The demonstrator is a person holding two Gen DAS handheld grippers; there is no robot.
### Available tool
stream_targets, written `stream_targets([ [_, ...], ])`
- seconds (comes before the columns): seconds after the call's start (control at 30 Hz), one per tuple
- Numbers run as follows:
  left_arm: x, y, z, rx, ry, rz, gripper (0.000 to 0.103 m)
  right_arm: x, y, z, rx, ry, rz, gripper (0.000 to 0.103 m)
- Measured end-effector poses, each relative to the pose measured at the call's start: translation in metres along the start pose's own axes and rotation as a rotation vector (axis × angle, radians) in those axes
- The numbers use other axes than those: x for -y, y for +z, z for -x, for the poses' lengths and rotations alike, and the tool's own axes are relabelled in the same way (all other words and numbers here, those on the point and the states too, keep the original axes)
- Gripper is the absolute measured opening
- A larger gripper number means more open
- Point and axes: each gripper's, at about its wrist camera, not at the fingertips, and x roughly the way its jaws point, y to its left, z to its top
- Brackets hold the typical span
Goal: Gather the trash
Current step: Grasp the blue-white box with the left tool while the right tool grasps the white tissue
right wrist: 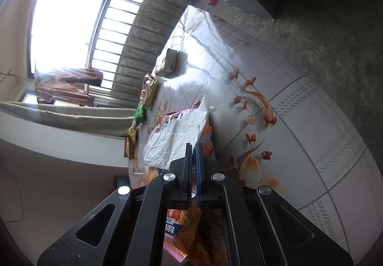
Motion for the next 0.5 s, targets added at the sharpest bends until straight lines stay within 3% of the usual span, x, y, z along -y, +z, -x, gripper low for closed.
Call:
stream_targets([
  [0.23,-0.002,0.008,0.012,0.036,-0.011,0.029,0.076,-0.042,-0.003,0.029,0.061,0.144,0.119,0.0],
  [0.5,0.003,0.022,0.036,0.108,-0.012,0.039,0.076,-0.104,-0.024,0.074,0.142,0.243,0.342,0.0],
])
